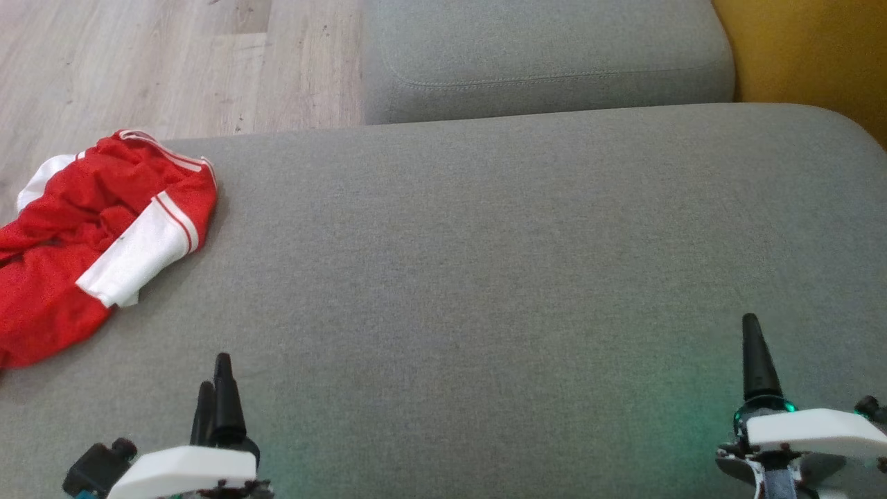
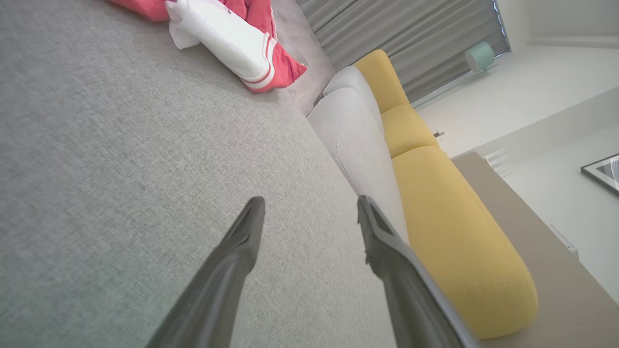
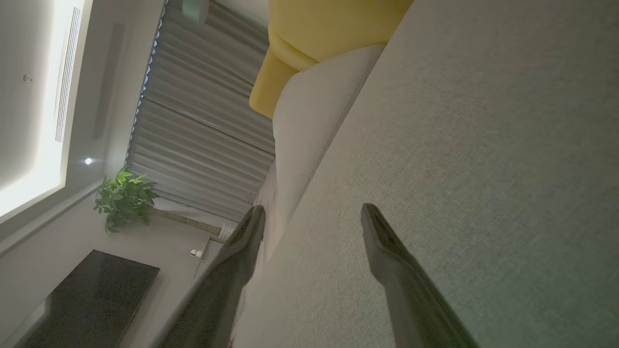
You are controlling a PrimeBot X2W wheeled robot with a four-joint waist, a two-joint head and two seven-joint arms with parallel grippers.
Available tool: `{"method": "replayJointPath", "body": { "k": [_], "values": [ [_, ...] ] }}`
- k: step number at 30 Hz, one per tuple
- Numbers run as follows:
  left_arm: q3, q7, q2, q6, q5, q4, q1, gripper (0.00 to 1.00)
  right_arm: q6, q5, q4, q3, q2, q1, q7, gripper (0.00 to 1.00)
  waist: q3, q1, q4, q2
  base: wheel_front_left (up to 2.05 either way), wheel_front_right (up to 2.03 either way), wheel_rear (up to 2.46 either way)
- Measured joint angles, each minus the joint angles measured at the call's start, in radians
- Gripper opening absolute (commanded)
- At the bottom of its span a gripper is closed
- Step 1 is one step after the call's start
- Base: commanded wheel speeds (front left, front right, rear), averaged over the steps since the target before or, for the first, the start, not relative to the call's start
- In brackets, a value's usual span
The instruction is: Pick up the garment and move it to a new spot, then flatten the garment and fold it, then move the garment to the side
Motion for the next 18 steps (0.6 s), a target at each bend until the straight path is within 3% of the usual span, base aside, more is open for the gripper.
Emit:
{"method": "replayJointPath", "body": {
  "k": [18],
  "values": [
    [-0.036,-0.060,0.001,0.031,0.264,-0.018,0.025,1.00,0.000,-0.260,-0.036,0.047,0.000,0.006,-0.057,1.00,-0.006,0.0000,0.002,0.0000,0.00,0.00,0.00]
  ]
}}
